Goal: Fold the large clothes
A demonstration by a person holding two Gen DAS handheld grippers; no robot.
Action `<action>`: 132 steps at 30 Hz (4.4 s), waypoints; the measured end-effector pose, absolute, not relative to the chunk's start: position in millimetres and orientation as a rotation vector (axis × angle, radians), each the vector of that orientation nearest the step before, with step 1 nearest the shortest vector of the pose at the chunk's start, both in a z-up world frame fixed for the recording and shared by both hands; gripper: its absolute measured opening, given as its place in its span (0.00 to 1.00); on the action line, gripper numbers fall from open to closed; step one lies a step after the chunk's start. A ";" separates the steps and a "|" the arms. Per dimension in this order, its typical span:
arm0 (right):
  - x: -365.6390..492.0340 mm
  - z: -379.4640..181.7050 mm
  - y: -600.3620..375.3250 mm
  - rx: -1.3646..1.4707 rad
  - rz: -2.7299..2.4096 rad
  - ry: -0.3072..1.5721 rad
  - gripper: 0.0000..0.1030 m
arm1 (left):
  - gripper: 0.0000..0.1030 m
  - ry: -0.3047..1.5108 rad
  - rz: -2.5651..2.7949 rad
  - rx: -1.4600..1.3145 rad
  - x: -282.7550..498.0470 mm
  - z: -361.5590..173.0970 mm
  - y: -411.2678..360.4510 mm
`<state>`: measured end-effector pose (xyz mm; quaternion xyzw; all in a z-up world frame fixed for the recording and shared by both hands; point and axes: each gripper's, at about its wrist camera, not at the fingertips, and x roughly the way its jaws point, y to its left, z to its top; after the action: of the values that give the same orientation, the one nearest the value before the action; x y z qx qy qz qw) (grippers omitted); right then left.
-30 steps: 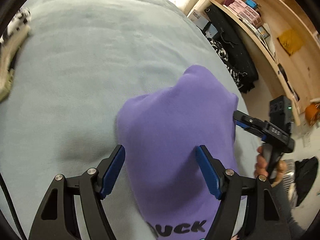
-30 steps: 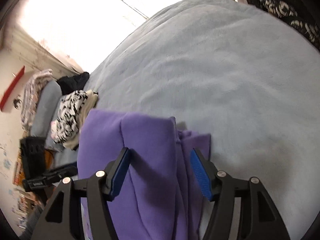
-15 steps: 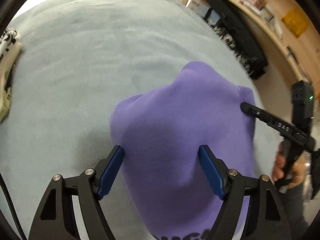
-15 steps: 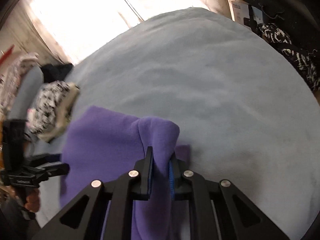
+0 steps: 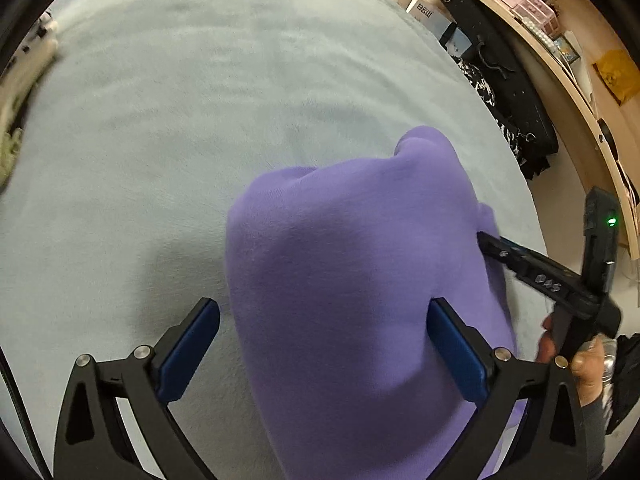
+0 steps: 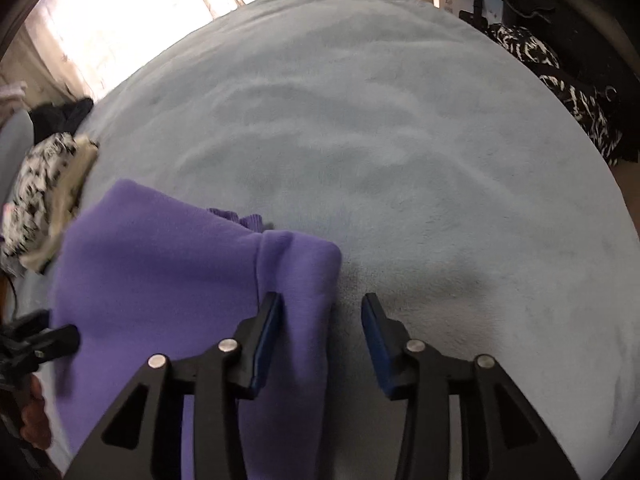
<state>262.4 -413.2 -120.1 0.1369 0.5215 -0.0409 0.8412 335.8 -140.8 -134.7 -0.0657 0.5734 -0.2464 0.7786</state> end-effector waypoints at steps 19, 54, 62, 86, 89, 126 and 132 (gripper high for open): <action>139.1 -97.5 -327.3 0.079 0.004 1.033 0.40 | 0.51 1.115 -0.502 0.023 195.1 -98.7 -141.7; 76.0 -110.7 -342.5 0.192 -0.163 1.072 0.44 | 0.52 0.989 -0.409 -0.125 129.5 -96.5 -126.8; 63.8 -91.6 -343.2 0.214 -0.126 1.073 0.44 | 0.69 1.026 -0.271 -0.081 119.4 -92.1 -106.7; 84.3 -18.4 -380.7 0.362 0.163 1.063 0.70 | 0.83 1.088 -0.408 -0.130 147.1 -58.1 -84.0; 92.8 -16.6 -383.7 0.353 0.183 1.077 0.71 | 0.88 1.112 -0.463 -0.169 157.4 -55.4 -85.9; 176.6 -156.5 -437.4 0.665 0.372 1.265 0.78 | 1.00 1.253 -0.642 -0.256 225.5 -146.2 -127.4; 188.7 -168.4 -423.7 0.673 0.490 1.277 0.80 | 1.00 1.254 -0.696 -0.269 227.5 -152.0 -120.9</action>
<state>188.7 -423.7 -168.4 0.3049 0.5783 0.2222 0.7233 227.5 -120.9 -152.0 -0.1229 0.5730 -0.3178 0.7454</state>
